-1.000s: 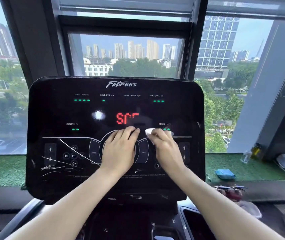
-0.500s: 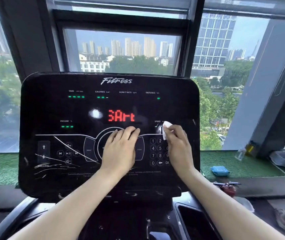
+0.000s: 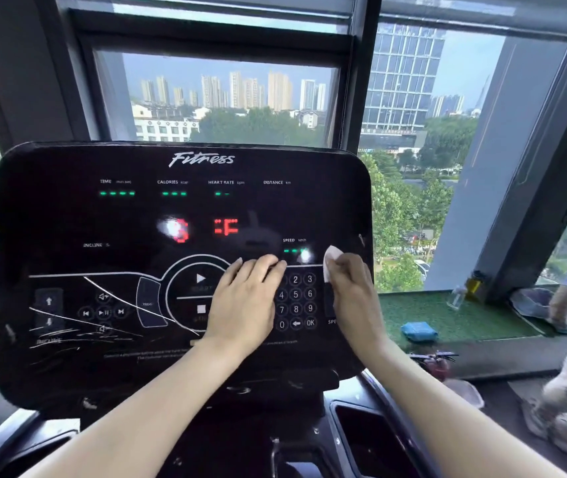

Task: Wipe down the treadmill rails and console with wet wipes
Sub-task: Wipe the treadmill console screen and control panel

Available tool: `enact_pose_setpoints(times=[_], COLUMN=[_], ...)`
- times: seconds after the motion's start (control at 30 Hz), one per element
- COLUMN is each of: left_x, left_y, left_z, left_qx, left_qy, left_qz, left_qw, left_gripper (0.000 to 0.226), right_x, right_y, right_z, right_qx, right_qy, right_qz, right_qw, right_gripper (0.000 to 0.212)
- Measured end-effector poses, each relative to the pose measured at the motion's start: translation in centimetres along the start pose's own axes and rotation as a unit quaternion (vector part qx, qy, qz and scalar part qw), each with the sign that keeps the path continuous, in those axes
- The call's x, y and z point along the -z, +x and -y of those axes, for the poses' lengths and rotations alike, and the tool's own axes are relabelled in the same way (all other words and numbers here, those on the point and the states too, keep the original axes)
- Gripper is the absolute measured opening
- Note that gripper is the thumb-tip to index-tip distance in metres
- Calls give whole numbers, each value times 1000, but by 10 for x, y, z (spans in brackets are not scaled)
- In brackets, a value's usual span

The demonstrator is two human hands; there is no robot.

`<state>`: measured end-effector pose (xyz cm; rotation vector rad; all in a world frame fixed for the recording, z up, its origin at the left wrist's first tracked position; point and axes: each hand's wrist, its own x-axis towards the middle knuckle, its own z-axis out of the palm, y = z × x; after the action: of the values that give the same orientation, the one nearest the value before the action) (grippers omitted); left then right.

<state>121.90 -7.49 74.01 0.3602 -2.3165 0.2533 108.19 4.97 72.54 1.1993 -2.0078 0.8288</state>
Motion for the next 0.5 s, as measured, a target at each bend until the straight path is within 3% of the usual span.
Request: enact_pose_setpoints(times=[0.13,0.27,0.4,0.5], left_x=[-1,-4,-8,-8], left_y=[6,12,10,9], left_z=[-3,-7,-12,-16], left_qx=[-12,-23,-24,-32], left_qy=[-1,4,-10,-19], left_qz=[-6,-14,-16,-9], left_qw=[1000,1000,1000,999], left_gripper=[58,55,56,58], right_x=[15,23,19,6], right_y=[47,103,69,7], right_z=[-6,-20,-17,-18], right_qx=[-50,-190,-150,-108], right_qy=[-40,77,99,46], right_qz=[-54,-69,-77,-54], right_qw=[997,976,981,992], right_gripper=[19,22,19,18])
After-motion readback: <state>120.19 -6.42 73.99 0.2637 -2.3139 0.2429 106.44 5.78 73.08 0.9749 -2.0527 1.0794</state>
